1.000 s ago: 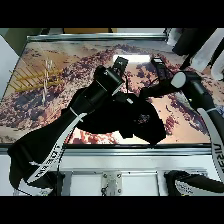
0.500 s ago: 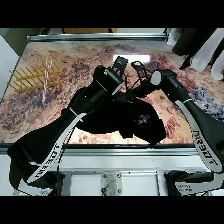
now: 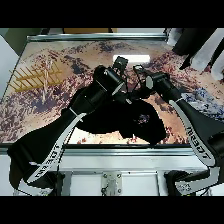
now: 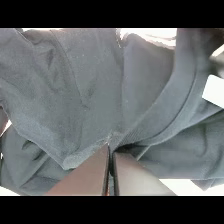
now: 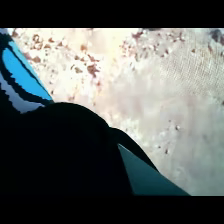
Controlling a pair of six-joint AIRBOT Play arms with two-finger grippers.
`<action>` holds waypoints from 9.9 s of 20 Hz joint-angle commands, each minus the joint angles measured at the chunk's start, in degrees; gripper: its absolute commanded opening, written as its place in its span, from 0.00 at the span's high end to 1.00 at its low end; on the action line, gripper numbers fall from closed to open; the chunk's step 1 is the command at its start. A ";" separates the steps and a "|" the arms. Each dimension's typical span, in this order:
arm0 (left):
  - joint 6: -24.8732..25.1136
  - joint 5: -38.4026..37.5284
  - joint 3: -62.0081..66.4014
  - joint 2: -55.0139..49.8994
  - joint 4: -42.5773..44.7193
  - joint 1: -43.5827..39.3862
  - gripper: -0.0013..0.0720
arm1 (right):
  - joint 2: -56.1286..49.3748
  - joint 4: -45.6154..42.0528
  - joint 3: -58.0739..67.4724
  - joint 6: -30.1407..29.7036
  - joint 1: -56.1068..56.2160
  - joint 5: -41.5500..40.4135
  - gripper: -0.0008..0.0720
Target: Fold the clothes and pants, and hang the long-sleeved shirts on hangers.
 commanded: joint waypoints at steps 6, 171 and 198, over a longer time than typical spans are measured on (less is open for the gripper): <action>0.11 -0.66 0.02 1.79 0.46 1.64 0.96 | 7.21 -4.61 1.66 3.30 -0.15 0.63 0.95; 16.74 23.39 -7.50 -20.15 10.60 54.23 0.96 | 32.70 -9.46 -7.54 27.82 17.07 33.14 0.94; 77.46 -13.64 -7.58 15.65 -40.92 45.18 0.96 | 32.70 -9.46 -7.54 27.82 17.07 33.16 0.94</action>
